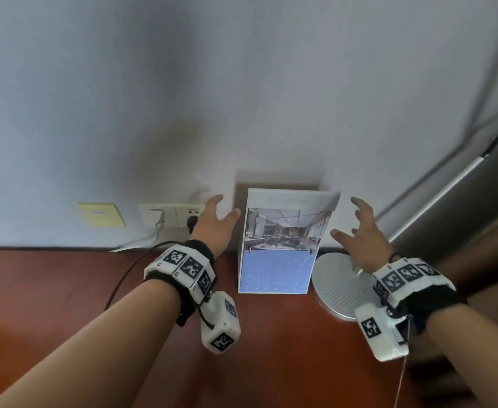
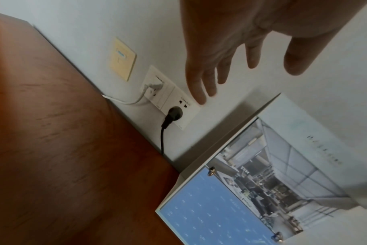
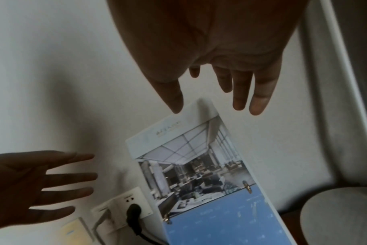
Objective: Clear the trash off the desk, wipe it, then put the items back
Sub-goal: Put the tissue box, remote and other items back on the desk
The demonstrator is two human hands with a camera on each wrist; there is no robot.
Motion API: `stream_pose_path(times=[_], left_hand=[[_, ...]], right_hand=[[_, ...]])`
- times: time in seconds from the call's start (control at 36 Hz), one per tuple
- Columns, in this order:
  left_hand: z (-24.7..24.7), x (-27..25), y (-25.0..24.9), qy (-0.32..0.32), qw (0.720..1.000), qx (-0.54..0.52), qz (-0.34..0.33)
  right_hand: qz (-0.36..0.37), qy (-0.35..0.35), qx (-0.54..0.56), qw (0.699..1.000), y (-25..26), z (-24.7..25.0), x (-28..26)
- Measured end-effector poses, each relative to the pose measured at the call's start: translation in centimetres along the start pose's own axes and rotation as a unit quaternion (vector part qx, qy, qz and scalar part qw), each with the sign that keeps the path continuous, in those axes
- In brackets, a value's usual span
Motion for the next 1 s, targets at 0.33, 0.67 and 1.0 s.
stream_pose_path(times=[0.33, 0.67, 1.0], left_hand=[[6.1, -7.5, 2.6, 0.122, 0.990, -0.052, 0.051], [12.5, -18.8, 8.2, 0.092, 0.992, -0.061, 0.059], [15.5, -34.1, 12.6, -0.059, 0.990, -0.084, 0.098]], right_hand=[[0.044, 0.072, -0.063, 0.994, 5.7, -3.8, -10.9], [0.075, 0.188, -0.037, 0.979, 10.3, -10.7, -19.5], [0.139, 0.285, 0.051, 0.947, 9.7, -14.2, -29.6]])
Point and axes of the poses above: each hand's wrist, its own x-axis towards the middle knuckle, its own z-axis out of the back of the hand, y = z × x, the point moved 3 cm from there along x, towards the middle knuckle, and after that the axes turned 5 degrees about x, right-handed, at the moved point
